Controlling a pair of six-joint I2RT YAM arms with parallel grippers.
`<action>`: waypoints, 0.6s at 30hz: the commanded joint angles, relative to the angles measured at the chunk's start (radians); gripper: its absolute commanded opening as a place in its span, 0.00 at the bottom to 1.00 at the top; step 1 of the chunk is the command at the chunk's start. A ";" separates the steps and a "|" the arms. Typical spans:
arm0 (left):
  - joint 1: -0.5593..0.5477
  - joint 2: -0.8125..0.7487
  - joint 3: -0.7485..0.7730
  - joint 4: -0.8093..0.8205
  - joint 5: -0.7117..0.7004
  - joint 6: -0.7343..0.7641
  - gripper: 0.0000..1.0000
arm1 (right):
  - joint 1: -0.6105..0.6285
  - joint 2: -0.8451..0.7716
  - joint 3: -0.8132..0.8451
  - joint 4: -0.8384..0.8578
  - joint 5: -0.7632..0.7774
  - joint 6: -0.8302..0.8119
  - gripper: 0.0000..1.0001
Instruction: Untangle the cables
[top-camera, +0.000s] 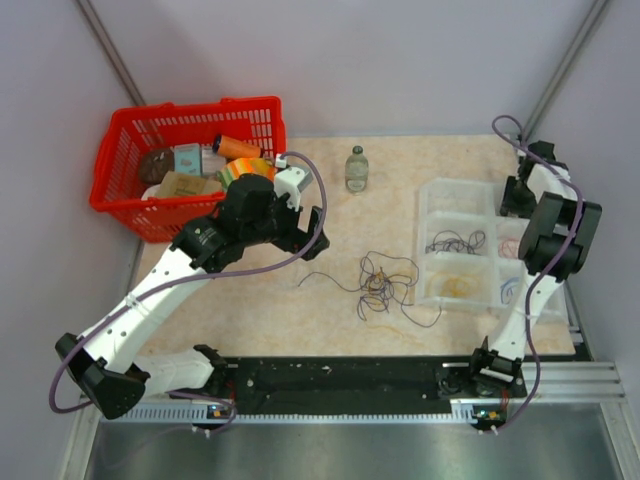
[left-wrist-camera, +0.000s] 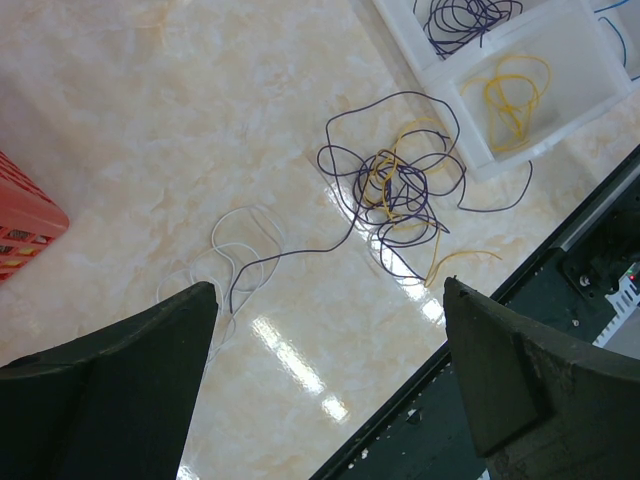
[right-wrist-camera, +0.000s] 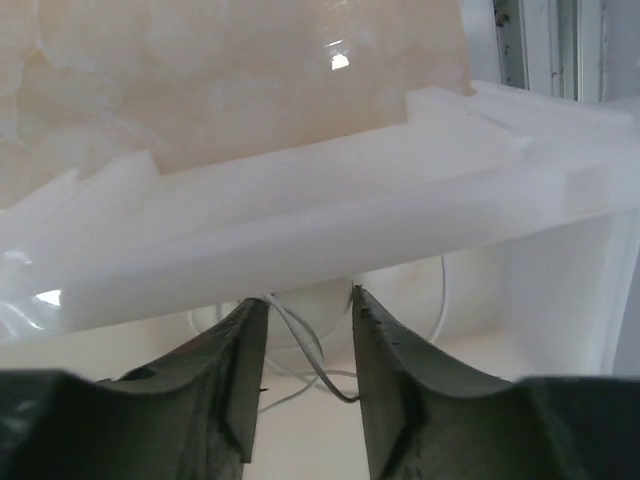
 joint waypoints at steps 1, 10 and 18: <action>0.004 -0.007 0.002 0.028 -0.005 -0.007 0.98 | 0.015 0.019 0.006 0.016 0.045 0.010 0.30; 0.004 -0.007 0.002 0.028 -0.005 -0.007 0.98 | 0.044 -0.239 0.081 0.063 0.130 0.075 0.00; 0.004 -0.007 0.002 0.028 -0.005 -0.007 0.98 | 0.116 -0.424 0.001 -0.027 0.085 0.167 0.00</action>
